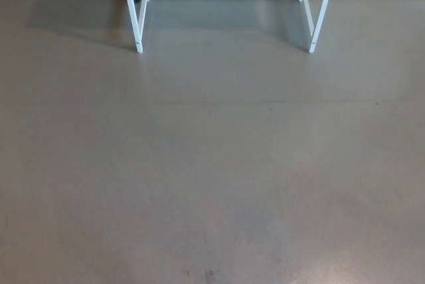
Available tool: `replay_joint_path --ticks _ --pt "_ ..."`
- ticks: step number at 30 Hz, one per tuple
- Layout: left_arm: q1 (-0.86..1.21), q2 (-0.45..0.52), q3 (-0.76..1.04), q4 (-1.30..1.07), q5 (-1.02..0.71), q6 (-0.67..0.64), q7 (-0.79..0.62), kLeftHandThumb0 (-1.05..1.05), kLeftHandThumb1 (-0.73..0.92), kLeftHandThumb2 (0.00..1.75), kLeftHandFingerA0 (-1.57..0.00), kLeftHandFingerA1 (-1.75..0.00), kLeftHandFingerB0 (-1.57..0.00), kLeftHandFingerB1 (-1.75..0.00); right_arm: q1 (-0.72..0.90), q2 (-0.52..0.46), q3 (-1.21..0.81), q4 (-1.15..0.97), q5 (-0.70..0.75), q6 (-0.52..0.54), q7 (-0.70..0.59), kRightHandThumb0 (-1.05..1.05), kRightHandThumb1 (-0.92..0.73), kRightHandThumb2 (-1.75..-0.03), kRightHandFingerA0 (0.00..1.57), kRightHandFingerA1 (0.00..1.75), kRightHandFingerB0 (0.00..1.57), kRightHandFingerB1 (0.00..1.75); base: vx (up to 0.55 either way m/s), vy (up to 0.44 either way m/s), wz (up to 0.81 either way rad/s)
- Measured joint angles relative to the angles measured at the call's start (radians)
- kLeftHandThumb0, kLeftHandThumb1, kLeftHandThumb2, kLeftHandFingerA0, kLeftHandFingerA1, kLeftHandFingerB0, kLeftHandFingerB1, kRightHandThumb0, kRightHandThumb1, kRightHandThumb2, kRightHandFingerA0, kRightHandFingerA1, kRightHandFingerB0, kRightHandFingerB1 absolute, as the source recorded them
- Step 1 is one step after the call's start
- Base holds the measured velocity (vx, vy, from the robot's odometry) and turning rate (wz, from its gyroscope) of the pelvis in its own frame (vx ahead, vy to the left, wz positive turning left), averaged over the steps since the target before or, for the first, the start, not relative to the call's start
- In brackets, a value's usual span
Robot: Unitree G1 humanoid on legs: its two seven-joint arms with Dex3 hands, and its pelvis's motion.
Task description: The robot walks towards a table in front, picks a dumpling toy with left hand and puts it in an orange round plate
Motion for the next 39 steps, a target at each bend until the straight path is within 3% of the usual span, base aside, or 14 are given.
replay_joint_path --ticks 5,10,11,12,13,16,17,25,27,33,39 --pt "-0.013 0.001 -0.002 0.008 0.003 -0.025 0.001 -0.27 0.59 0.57 -0.78 -0.87 -0.39 -0.33 -0.002 -0.005 0.0 0.007 -0.003 -0.021 -0.005 -0.51 -0.55 -0.81 0.68 0.57 0.37 0.46 0.03 0.002 0.08" --pt "0.002 0.0 -0.011 0.02 0.009 -0.03 0.001 -0.28 0.58 0.57 -0.78 -0.69 -0.39 -0.33 0.003 -0.011 0.005 0.012 -0.007 -0.035 -0.016 -0.51 -0.54 -0.8 0.72 0.58 0.36 0.45 0.02 0.056 -0.07" --pt "0.002 0.0 -0.011 0.02 0.009 -0.03 0.001 -0.35 0.52 0.7 -0.81 -0.85 -0.36 -0.41 0.003 -0.011 0.005 0.012 -0.007 -0.035 -0.016 -0.5 -0.54 -0.81 0.64 0.57 0.36 0.45 0.08 0.174 -0.22" --pt "0.003 -0.001 -0.008 0.024 0.009 -0.03 0.0 -0.35 0.52 0.7 -0.81 -0.85 -0.36 -0.41 0.004 -0.014 0.004 0.013 -0.007 -0.037 -0.017 -0.5 -0.54 -0.81 0.64 0.57 0.36 0.45 0.1 0.209 -0.55" --pt "0.001 -0.004 -0.008 0.029 0.009 -0.029 0.0 -0.3 0.58 0.58 -0.77 -0.75 -0.39 -0.33 0.003 -0.013 0.004 0.012 -0.007 -0.039 -0.018 -0.52 -0.54 -0.8 0.69 0.57 0.37 0.45 0.12 0.26 0.57" --pt "-0.012 0.008 -0.004 0.025 0.009 -0.031 0.0 -0.28 0.59 0.58 -0.76 -0.8 -0.39 -0.33 0.004 0.0 0.005 0.014 -0.008 -0.045 -0.02 -0.51 -0.54 -0.81 0.71 0.59 0.36 0.46 0.5 0.294 -0.06" --pt "-0.017 0.015 0.001 0.022 0.008 -0.035 0.0 -0.3 0.59 0.58 -0.77 -0.72 -0.39 -0.33 0.004 0.0 0.004 0.014 -0.007 -0.048 -0.021 -0.5 -0.54 -0.79 0.7 0.57 0.37 0.45 0.21 0.212 -0.1" --pt "-0.003 0.011 -0.001 0.022 0.011 -0.046 -0.002 -0.29 0.6 0.58 -0.74 -0.65 -0.39 -0.33 0.013 0.0 0.007 0.022 -0.01 -0.049 -0.023 -0.5 -0.54 -0.81 0.64 0.56 0.34 0.45 0.17 0.009 0.1" --pt "0.005 0.01 -0.003 0.023 0.012 -0.049 0.001 -0.27 0.61 0.58 -0.79 -0.78 -0.4 -0.33 0.019 0.0 0.011 0.022 -0.013 -0.05 -0.025 -0.51 -0.54 -0.79 0.71 0.58 0.36 0.45 0.24 -0.214 0.21" --pt "0.023 -0.012 -0.011 0.017 0.014 -0.062 0.026 -0.28 0.61 0.58 -0.76 -0.73 -0.37 -0.32 0.042 -0.011 0.003 0.027 -0.014 -0.056 -0.032 -0.51 -0.54 -0.79 0.74 0.58 0.38 0.45 0.3 -0.288 0.47" --pt "0.053 -0.013 -0.023 0.025 0.022 -0.065 0.051 -0.25 0.63 0.59 -0.78 -0.87 -0.36 -0.32 0.042 -0.011 0.004 0.025 -0.015 -0.066 -0.033 -0.5 -0.56 -0.8 0.68 0.57 0.37 0.45 0.32 -0.1 0.07"
